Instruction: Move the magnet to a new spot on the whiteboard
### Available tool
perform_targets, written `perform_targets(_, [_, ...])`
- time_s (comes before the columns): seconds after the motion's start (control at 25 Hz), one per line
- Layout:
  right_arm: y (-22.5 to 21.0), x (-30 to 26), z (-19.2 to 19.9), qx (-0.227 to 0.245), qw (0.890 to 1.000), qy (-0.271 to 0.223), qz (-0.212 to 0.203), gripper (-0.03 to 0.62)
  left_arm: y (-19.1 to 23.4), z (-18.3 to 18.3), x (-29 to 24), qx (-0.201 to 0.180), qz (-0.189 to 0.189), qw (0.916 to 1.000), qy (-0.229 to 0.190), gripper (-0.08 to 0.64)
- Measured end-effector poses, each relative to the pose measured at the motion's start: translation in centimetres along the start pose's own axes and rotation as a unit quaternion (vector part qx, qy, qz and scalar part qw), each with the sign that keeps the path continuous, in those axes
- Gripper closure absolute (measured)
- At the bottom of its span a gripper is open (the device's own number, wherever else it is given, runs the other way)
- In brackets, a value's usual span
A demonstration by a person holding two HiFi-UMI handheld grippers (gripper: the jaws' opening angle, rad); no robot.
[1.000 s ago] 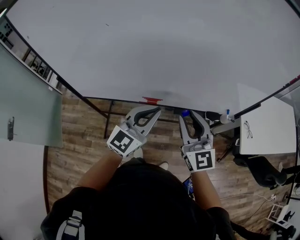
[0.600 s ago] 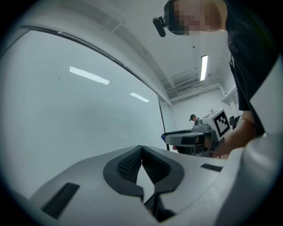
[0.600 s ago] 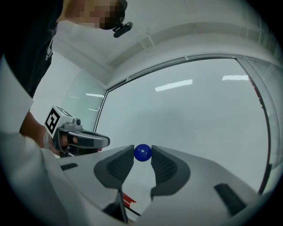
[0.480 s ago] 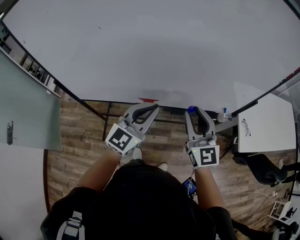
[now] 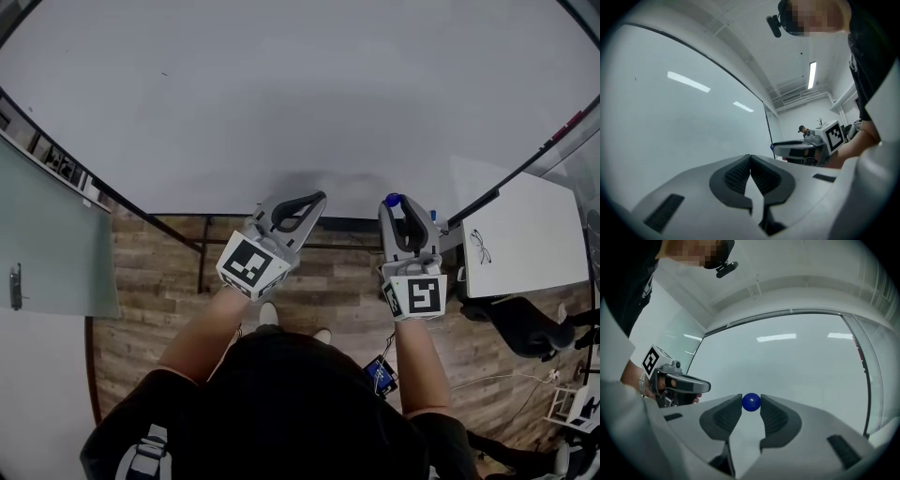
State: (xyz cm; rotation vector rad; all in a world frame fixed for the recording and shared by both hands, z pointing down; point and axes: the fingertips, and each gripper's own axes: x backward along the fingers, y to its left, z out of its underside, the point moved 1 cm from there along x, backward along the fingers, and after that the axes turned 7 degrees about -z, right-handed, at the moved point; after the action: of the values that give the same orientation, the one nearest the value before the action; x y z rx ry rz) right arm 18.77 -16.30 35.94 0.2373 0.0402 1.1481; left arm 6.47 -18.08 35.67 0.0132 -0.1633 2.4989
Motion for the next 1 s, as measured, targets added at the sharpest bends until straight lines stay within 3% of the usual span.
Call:
perform_targets(0.12, [-0.2,0.1,-0.6,0.013,1.0,-0.006,0.015,0.474,-0.3,-0.5,-0.2,-0.003,0.008,0.9999,-0.011,0.555])
perform_targets(0.4, [-5.2,0.5,-1.3,0.035,0.998,-0.019,0.047,0.474,-2.3,-1.2,-5.0,-0.005,0.025,0.9994,-0.021,0.555])
perform_targets(1.0, [-15.0,0.5,0.1,0.037,0.992,-0.033,0.117,0.474,-5.8,-0.6,-15.2,-0.004,0.041,0.999,-0.015,0.555])
